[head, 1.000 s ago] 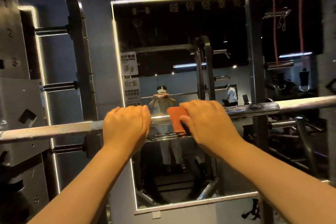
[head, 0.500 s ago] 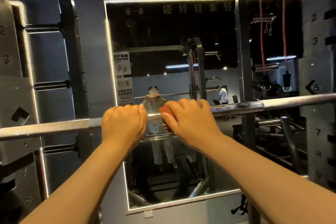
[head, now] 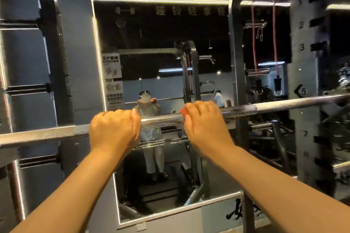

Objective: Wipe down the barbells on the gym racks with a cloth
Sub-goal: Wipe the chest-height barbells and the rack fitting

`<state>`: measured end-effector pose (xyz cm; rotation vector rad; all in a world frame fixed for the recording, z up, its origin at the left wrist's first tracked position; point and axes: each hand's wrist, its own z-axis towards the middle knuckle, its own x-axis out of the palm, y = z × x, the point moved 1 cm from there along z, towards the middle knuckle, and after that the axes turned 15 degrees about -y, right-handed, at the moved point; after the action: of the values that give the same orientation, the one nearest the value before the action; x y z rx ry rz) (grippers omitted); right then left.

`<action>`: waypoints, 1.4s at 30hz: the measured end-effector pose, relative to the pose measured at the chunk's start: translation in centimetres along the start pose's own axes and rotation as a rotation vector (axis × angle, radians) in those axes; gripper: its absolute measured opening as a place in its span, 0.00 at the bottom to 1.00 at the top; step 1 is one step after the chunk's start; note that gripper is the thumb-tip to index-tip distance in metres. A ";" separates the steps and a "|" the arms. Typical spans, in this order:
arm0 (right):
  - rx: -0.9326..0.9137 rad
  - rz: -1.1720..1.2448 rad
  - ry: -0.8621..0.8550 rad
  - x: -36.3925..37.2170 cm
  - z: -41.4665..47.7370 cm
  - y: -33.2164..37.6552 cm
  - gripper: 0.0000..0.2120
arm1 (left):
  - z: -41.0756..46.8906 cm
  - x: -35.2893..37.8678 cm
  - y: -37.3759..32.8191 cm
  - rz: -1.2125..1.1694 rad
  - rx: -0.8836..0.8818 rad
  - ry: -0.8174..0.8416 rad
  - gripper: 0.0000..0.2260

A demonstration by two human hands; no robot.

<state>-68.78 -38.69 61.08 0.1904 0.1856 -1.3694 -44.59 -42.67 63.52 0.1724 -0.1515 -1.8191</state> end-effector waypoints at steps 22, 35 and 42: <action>0.130 0.050 -0.192 -3.0 -2.0 -14.0 0.18 | -0.1 -0.1 -0.7 0.022 0.011 -0.091 0.21; 0.023 0.113 -0.109 -2.9 -1.0 -11.6 0.15 | -0.2 0.4 -0.4 0.157 0.108 -0.074 0.22; 0.193 0.023 -0.096 -2.4 -0.1 -7.4 0.19 | -0.2 1.0 0.1 0.276 0.066 0.044 0.17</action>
<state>-76.50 -37.76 61.32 0.2867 -0.0293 -1.3698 -44.69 -43.63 63.35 0.2263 -0.1945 -1.5355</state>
